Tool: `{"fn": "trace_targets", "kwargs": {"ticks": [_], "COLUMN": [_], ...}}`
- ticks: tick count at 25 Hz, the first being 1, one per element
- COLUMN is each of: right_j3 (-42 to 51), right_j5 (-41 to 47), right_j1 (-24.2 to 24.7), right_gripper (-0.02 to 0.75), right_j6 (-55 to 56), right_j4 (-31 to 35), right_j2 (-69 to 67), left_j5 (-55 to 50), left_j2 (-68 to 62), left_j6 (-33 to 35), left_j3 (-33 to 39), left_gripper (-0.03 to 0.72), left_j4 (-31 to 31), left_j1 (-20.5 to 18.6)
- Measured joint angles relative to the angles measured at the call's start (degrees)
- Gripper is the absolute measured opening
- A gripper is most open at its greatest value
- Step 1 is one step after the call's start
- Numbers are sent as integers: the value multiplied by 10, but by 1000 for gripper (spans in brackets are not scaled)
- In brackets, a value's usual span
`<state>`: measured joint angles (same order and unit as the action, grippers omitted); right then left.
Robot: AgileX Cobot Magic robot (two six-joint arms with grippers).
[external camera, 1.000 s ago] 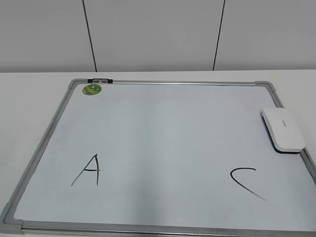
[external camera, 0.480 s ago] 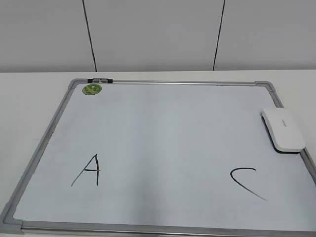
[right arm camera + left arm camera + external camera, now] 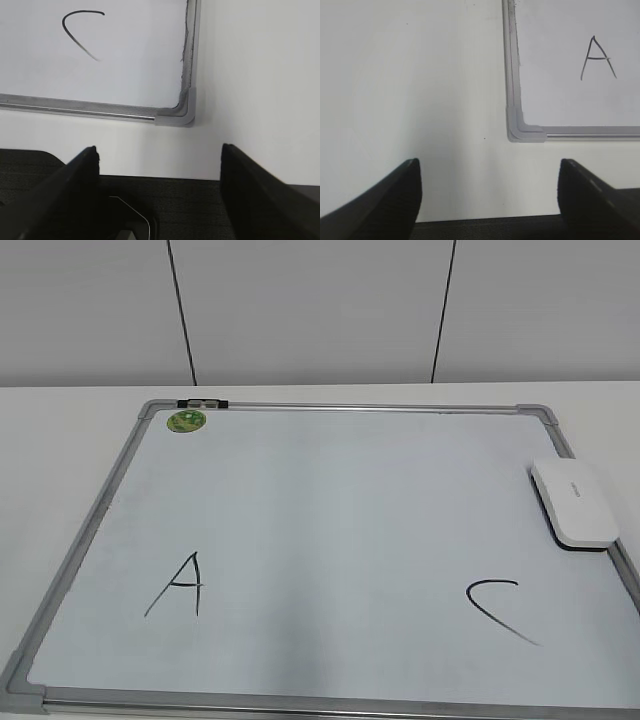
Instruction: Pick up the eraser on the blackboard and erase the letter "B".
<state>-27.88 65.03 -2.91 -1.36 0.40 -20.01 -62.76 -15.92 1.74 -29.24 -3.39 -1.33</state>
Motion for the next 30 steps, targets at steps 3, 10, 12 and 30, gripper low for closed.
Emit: {"fn": "trace_targets", "kwargs": {"ticks": [3,10,12,30], "right_j3": [0,0,0,0], "right_j5": [0,-1,-1,1], "right_j1": [0,0,0,21], "right_gripper": [554,554,554,554], "right_j6": [0,0,0,1], "right_j4": [0,0,0,-4], "right_j2": [0,0,0,196], "left_j5": [0,0,0,0], "left_j2": [0,0,0,125], "left_j6": [0,0,0,-1], "left_j3": [0,0,0,0], "left_gripper": [587,503,496,473], "left_j4": [0,0,0,0], "left_j1": [0,0,0,0]}}
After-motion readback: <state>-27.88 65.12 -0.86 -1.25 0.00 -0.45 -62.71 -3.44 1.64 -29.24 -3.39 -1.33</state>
